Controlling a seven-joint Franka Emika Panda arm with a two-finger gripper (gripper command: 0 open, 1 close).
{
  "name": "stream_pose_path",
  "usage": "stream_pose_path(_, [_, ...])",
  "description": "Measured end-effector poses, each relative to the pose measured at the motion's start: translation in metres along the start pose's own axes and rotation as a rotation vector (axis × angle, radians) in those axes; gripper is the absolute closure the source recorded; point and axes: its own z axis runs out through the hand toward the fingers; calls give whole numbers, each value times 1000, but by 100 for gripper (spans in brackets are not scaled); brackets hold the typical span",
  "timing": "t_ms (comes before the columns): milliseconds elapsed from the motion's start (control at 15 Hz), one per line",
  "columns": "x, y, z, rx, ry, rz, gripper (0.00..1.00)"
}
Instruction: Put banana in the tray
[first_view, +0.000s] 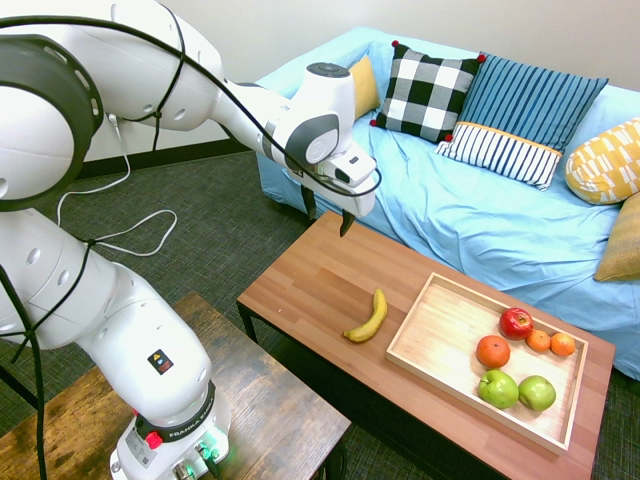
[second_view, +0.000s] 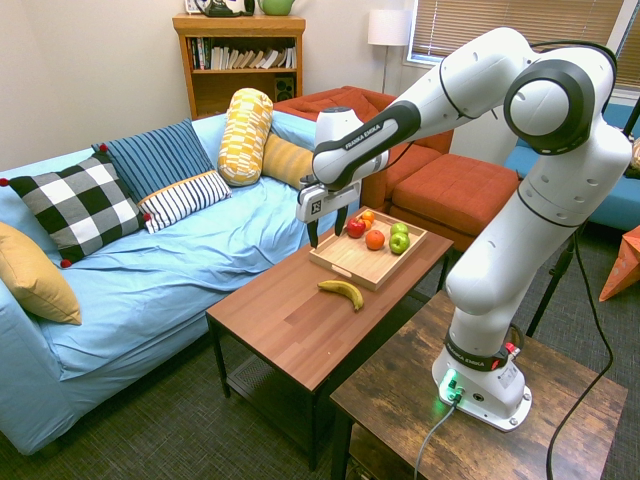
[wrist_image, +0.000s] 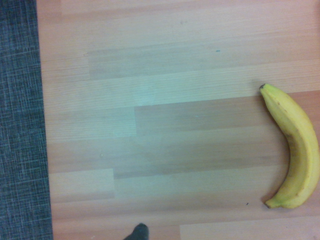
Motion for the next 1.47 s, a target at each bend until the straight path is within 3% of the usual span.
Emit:
stream_pose_path(267, [6, -2, 6, 0, 19, -2, 0])
stream_pose_path(467, [42, 18, 25, -29, 69, 57, 0])
stream_pose_path(1000, [101, 53, 168, -122, -8, 146, 0])
stream_pose_path(1467, [122, 61, 255, -187, -71, 192, 0])
